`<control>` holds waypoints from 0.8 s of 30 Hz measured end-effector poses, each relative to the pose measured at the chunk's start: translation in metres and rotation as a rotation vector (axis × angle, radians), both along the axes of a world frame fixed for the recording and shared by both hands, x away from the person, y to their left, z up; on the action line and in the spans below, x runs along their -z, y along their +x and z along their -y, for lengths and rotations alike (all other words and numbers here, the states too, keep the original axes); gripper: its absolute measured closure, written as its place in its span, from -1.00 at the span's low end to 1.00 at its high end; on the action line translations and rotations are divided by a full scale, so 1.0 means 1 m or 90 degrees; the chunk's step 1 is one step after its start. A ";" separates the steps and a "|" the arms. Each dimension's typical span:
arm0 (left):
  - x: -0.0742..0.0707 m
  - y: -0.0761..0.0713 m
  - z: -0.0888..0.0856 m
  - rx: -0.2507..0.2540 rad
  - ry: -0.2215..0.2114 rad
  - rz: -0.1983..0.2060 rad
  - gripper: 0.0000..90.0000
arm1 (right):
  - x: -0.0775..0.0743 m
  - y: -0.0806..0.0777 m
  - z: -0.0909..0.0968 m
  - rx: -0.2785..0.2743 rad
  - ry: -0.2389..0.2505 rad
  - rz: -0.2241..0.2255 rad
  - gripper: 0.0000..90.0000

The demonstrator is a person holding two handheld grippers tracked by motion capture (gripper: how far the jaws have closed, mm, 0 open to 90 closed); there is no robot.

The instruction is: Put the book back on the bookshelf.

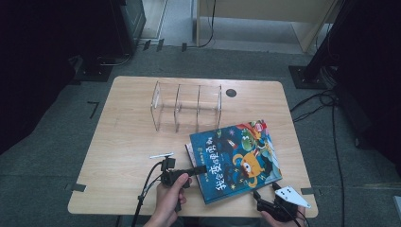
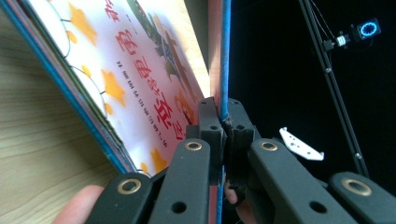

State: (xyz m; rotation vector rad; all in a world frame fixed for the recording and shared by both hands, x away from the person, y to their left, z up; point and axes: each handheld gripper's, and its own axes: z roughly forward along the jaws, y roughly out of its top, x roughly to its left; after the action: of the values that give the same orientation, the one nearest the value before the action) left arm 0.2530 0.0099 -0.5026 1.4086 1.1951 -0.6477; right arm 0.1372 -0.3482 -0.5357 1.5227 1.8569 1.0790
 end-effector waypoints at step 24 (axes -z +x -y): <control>0.017 0.005 0.026 0.085 0.184 0.028 0.67 | 0.001 0.002 -0.057 -0.015 -0.076 0.024 -0.68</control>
State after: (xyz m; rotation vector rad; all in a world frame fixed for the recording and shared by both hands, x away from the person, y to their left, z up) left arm 0.2576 -0.0159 -0.5196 1.7482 1.2021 -0.5479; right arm 0.1387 -0.2915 -0.5363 1.4068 1.8826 0.9811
